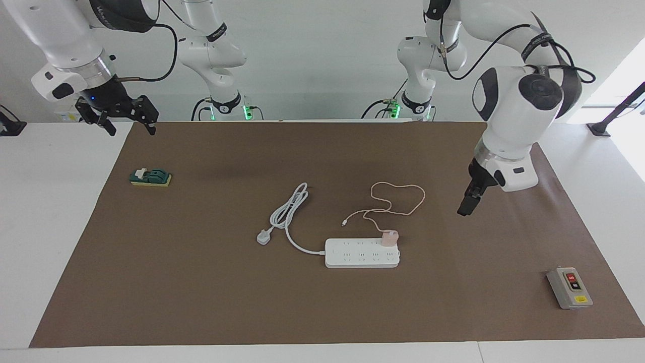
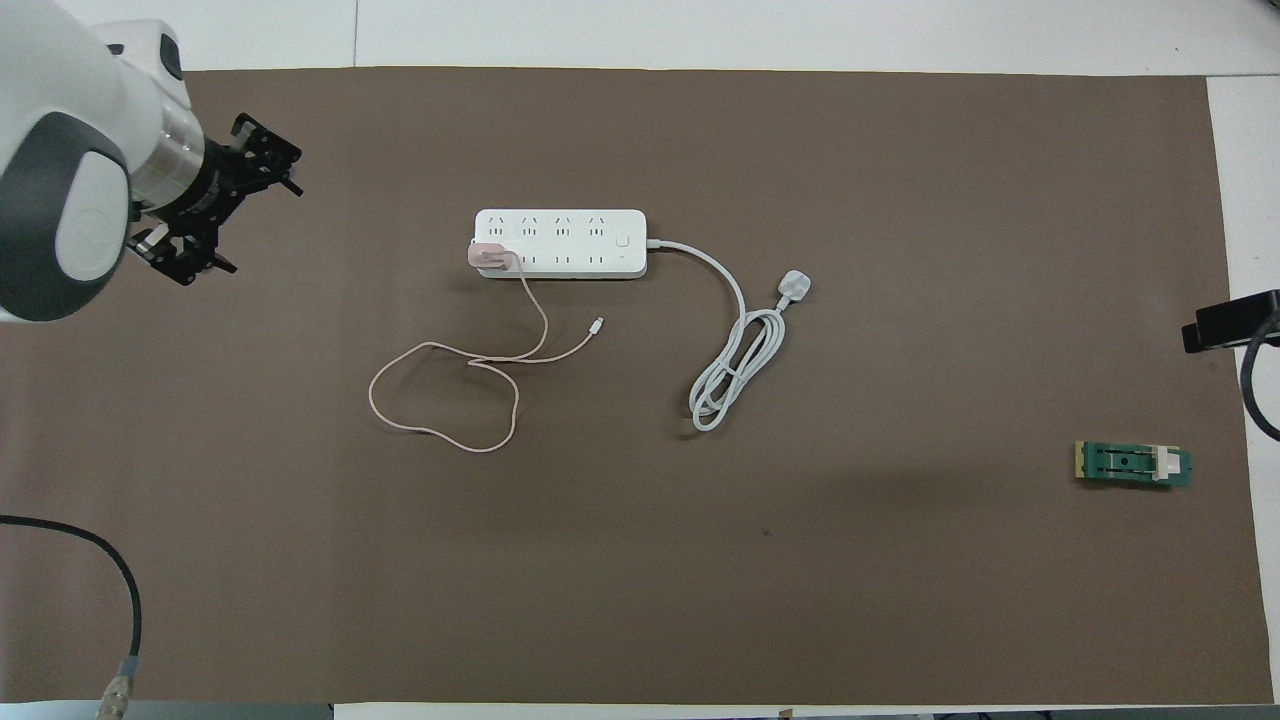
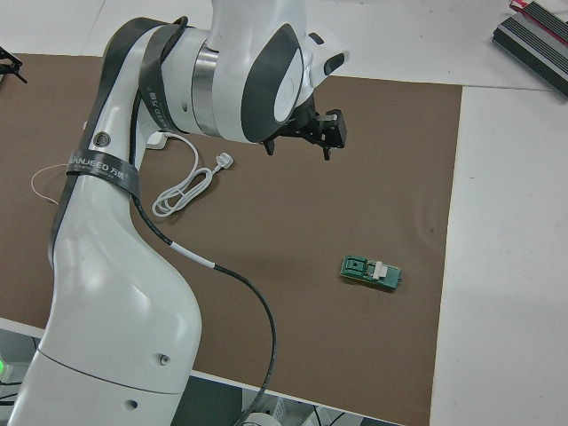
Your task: Plug charger into power strip
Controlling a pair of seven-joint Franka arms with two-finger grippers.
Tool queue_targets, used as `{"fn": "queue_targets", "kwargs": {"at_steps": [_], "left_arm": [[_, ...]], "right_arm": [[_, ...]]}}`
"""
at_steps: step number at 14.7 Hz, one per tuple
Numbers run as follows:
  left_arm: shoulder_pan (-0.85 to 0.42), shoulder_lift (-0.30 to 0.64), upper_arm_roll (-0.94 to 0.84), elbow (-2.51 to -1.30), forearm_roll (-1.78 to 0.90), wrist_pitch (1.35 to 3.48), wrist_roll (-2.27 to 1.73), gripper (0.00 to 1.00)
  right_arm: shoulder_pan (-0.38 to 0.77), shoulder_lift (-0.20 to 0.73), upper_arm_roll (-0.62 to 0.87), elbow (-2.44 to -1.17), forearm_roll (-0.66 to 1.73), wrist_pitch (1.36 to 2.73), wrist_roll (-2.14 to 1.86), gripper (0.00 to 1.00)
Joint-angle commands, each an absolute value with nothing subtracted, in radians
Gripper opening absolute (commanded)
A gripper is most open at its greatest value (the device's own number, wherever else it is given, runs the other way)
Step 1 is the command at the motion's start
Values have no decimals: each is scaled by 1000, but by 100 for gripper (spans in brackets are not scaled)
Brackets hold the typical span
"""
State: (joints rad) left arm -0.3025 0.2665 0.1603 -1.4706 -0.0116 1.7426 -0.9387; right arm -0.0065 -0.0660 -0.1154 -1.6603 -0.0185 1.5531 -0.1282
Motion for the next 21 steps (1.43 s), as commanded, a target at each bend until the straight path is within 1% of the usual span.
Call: {"fn": "queue_targets", "kwargs": {"at_steps": [1, 5, 8, 11, 13, 18, 21], "left_arm": [[-250, 206, 152, -1502, -3, 1700, -716, 100], [-155, 144, 153, -1514, -2, 1655, -371, 100], [-101, 48, 155, -1552, -2, 1608, -111, 100], [-92, -49, 155, -1610, -2, 1543, 14, 100], [-92, -90, 155, -1638, -2, 1537, 20, 100], [-118, -75, 143, -1620, -2, 1545, 24, 100], [-149, -37, 144, -1597, 14, 1516, 41, 100]], "right_arm": [[-14, -84, -112, -1675, -5, 1542, -140, 100], [-14, -84, -110, -1675, -3, 1542, -141, 100], [-14, -84, -112, -1675, -5, 1543, -140, 100], [-12, -84, -110, -1675, -5, 1543, -141, 100], [-14, -84, -110, -1675, -5, 1543, -140, 100], [-26, -84, -115, -1675, -5, 1545, -141, 100], [-25, -84, -115, -1675, -3, 1545, -141, 100]]}}
